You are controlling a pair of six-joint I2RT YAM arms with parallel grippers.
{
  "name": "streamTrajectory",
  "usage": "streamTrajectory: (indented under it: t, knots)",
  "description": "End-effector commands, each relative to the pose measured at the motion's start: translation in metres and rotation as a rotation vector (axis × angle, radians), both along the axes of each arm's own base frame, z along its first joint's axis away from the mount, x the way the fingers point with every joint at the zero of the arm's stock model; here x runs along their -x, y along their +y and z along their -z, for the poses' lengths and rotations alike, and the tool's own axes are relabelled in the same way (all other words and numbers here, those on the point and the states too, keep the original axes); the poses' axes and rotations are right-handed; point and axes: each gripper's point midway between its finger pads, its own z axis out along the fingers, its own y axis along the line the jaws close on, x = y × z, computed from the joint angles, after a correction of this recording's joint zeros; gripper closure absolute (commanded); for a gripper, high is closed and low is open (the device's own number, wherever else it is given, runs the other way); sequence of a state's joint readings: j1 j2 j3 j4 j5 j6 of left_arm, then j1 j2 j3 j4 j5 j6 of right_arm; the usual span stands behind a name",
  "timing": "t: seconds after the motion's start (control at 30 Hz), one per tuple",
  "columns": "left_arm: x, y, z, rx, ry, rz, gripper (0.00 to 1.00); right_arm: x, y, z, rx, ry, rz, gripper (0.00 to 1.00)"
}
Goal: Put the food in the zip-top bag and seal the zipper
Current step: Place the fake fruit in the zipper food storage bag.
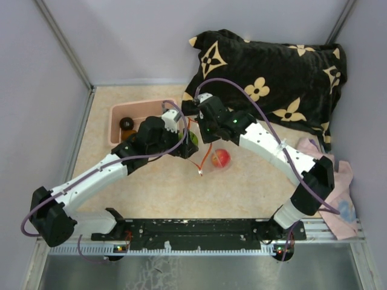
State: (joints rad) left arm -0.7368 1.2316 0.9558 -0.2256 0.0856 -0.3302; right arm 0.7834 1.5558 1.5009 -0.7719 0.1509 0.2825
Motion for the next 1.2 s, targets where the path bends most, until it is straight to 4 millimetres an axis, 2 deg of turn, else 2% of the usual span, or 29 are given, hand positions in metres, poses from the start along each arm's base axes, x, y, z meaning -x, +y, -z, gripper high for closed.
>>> streamTrajectory:
  t: [0.0,0.13,0.23,0.33,0.5,0.77,0.93,1.07,1.17]
  knots:
    - [0.004,-0.019,-0.041,0.107,-0.042,0.047,0.49,0.003,0.018,-0.026,-0.146,-0.047,-0.027,1.00]
    - [0.004,-0.024,-0.045,0.115,-0.036,0.054,0.47,0.007,0.027,-0.031,-0.197,-0.037,-0.051,1.00]
    - [0.001,-0.019,-0.050,0.117,-0.040,-0.001,0.45,0.009,0.028,-0.034,-0.221,-0.049,-0.054,1.00]
    - [-0.004,-0.012,-0.042,0.115,-0.018,-0.075,0.42,0.013,0.029,-0.029,-0.241,-0.038,-0.059,1.00]
    - [-0.003,-0.019,-0.029,0.106,0.029,-0.071,0.35,0.015,0.030,-0.022,-0.249,-0.034,-0.062,1.00]
    - [-0.003,-0.023,-0.028,0.101,0.033,-0.073,0.27,0.011,0.035,-0.025,-0.275,-0.042,-0.057,1.00]
    - [-0.003,-0.012,-0.003,0.003,0.068,-0.109,0.26,0.007,0.033,-0.035,-0.277,-0.060,-0.032,1.00]
    - [-0.010,0.015,0.022,-0.157,0.094,-0.214,0.27,0.000,0.016,-0.038,-0.205,-0.094,0.027,1.00]
    - [-0.012,0.029,0.026,-0.217,0.097,-0.266,0.26,0.001,0.009,-0.039,-0.190,-0.102,0.039,1.00]
